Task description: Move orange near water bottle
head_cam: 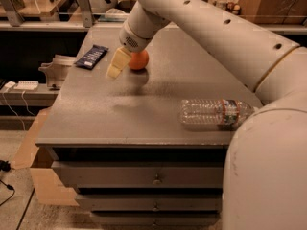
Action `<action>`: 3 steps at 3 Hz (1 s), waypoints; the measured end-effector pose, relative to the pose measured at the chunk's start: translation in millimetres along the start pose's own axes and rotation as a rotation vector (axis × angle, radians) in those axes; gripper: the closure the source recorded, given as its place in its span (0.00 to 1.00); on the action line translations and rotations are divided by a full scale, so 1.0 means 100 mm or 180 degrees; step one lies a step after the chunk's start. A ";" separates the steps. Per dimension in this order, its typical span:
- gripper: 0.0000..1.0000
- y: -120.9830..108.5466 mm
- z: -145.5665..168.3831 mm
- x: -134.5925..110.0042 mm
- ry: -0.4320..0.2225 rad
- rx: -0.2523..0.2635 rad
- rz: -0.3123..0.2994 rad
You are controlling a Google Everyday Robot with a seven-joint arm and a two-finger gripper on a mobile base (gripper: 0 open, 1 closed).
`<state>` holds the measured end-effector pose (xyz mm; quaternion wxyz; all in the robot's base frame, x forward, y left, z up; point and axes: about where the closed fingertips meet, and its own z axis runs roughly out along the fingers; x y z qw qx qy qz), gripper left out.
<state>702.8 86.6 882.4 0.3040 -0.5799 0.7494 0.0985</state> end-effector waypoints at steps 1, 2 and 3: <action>0.00 -0.15 0.10 0.15 0.0125 0.0172 0.0174; 0.00 -0.30 0.06 0.27 0.0162 0.0352 0.0316; 0.18 -0.39 0.02 0.34 0.0165 0.0439 0.0379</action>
Offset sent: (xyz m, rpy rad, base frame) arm 0.0395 -0.0530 -0.0083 -0.0291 -0.0568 -0.2466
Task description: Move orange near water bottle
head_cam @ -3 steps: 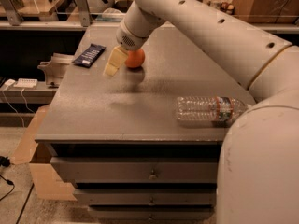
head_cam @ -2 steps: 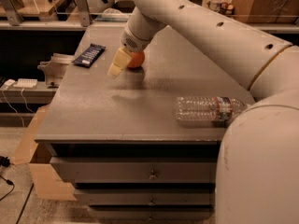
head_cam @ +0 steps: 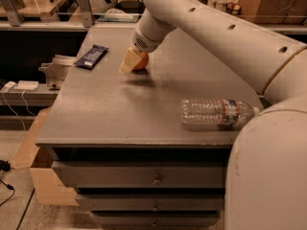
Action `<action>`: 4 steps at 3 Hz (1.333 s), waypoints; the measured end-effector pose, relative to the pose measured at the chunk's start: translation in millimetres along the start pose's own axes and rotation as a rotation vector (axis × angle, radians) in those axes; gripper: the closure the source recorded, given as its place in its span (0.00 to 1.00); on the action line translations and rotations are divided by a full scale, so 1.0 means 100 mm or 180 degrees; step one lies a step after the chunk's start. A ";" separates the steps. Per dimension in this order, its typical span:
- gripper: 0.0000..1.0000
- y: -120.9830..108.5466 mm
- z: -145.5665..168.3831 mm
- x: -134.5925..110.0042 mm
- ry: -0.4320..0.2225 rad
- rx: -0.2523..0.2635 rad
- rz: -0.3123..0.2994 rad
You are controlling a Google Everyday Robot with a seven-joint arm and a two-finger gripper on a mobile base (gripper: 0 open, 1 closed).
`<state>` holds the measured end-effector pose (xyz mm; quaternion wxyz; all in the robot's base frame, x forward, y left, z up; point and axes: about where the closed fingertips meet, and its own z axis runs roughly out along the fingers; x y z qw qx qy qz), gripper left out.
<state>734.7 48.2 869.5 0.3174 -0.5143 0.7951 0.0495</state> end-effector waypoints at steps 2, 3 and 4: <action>0.64 -0.09 -0.10 0.02 -0.0135 -0.0045 -0.0047; 0.87 -0.17 -0.42 0.11 -0.0213 -0.0087 -0.0208; 1.00 -0.19 -0.72 0.42 -0.0231 -0.0326 -0.0399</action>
Offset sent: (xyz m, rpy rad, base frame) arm 0.0016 -0.0192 0.0284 0.0611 -0.0441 0.0832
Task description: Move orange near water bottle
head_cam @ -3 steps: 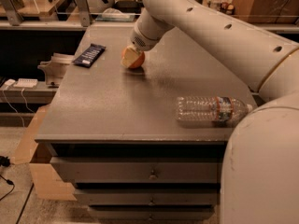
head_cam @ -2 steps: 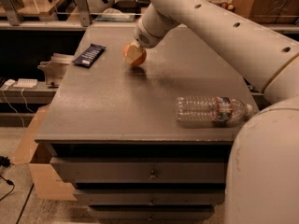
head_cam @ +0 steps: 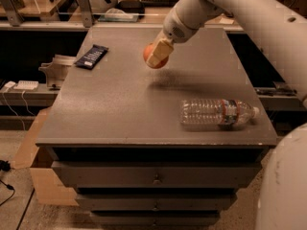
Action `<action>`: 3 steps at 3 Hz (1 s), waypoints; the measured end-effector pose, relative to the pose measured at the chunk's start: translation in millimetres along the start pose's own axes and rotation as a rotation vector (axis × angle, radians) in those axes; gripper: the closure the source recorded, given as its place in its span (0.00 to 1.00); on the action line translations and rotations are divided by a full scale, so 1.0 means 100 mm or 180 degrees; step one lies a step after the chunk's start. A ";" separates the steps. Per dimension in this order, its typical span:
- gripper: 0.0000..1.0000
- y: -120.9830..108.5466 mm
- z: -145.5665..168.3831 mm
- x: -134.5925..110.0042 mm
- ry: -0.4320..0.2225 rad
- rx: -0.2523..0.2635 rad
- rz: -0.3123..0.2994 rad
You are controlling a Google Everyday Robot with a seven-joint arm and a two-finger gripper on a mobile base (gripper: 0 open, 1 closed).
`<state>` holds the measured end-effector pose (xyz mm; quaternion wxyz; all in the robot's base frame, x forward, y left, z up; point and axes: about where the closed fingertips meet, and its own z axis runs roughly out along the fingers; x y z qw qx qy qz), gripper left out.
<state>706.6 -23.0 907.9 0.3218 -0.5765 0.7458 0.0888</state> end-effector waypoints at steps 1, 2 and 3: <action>1.00 0.10 -0.01 0.05 0.0062 -0.0135 -0.0134; 1.00 0.10 0.00 0.05 0.0054 -0.0124 -0.0119; 1.00 0.08 -0.11 0.03 0.0229 -0.0153 -0.0395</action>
Offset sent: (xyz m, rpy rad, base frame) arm -0.0111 -0.0017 -0.0048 -0.0293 0.0196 0.0557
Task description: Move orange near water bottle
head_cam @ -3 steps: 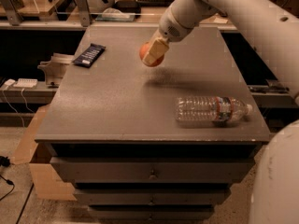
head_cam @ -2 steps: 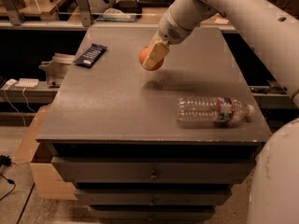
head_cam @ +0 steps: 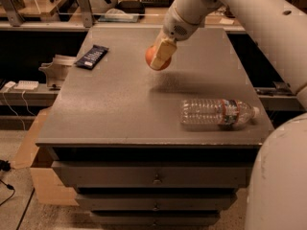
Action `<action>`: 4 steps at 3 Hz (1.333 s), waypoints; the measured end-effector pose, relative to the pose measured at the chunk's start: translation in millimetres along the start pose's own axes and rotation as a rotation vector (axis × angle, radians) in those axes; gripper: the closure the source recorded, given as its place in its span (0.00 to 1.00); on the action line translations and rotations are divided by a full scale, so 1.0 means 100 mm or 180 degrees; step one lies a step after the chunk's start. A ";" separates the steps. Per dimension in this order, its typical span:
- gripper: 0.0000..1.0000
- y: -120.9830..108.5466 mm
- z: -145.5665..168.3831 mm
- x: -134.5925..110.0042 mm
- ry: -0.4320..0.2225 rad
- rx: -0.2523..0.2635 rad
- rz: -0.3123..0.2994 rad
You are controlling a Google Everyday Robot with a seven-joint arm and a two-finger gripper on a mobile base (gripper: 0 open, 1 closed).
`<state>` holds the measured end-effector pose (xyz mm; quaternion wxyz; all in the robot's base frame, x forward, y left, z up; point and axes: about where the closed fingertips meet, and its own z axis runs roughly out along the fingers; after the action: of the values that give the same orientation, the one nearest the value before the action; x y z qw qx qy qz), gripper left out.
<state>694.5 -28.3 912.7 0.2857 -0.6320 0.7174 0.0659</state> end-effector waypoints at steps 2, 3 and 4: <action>1.00 0.34 -0.58 0.31 0.0676 -0.0292 -0.0731; 1.00 0.55 -0.65 0.68 0.0840 -0.0562 -0.0855; 1.00 0.53 -0.62 0.66 0.0825 -0.0543 -0.0878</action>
Offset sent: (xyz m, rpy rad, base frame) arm -0.0931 -0.0860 0.0325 -0.4400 0.0636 0.2696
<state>621.4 -103.7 916.8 0.1428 -0.7493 0.6466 0.0048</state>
